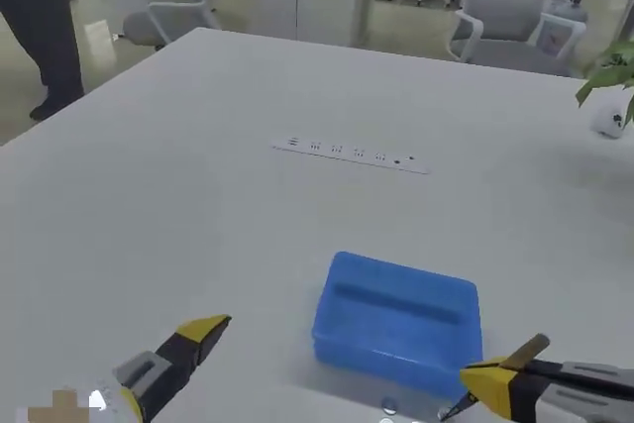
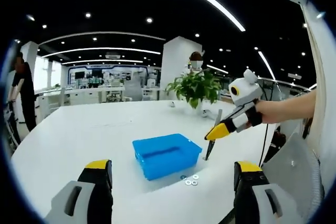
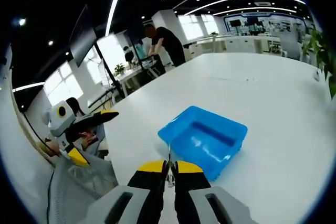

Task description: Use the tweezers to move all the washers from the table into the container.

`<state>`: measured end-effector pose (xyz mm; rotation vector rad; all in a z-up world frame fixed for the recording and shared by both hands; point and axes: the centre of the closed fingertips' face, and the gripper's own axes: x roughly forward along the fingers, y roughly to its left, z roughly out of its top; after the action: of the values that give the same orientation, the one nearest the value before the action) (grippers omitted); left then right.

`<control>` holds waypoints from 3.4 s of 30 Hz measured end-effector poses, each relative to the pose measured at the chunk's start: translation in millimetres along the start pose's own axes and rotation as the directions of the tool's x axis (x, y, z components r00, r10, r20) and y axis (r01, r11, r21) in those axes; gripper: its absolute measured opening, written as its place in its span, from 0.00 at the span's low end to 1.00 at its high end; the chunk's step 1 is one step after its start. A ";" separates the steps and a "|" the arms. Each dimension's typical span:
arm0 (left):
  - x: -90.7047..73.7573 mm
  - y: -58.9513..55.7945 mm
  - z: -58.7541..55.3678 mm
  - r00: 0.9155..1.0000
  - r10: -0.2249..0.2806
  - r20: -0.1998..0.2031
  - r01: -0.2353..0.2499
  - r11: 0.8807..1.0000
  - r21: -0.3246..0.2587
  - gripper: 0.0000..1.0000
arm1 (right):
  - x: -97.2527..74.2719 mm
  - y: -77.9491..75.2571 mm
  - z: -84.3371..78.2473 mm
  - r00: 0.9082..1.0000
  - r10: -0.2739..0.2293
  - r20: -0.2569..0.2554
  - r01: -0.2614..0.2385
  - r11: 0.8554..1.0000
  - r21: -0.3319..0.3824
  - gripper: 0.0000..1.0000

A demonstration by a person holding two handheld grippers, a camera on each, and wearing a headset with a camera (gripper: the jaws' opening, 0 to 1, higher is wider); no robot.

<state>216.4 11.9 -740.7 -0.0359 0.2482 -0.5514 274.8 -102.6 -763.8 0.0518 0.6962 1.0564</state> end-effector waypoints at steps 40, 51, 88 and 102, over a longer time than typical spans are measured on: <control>-6.9 13.1 10.6 0.997 0.042 0.071 -0.041 0.999 -0.015 0.94 | 65.7 -82.7 6.9 0.975 -0.198 -0.097 0.186 0.975 -0.119 0.03; -5.8 12.0 8.1 0.998 0.039 0.054 -0.038 0.999 -0.009 0.93 | 63.8 -81.6 7.9 0.974 -0.198 -0.113 0.179 0.971 -0.159 0.03; -7.4 10.7 7.4 0.998 0.026 0.052 -0.025 0.999 -0.022 0.91 | 35.1 -2.8 -10.8 0.999 -0.036 -0.028 0.036 0.999 -0.020 0.02; -8.3 11.9 10.5 0.997 0.030 0.071 -0.028 0.999 -0.028 0.91 | 48.5 -13.8 -42.4 0.992 -0.054 -0.113 0.048 0.998 -0.047 0.03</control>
<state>218.3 26.0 -729.9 -0.0775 0.1859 -0.5166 276.9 -82.3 -826.4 -0.0652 0.7736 1.0311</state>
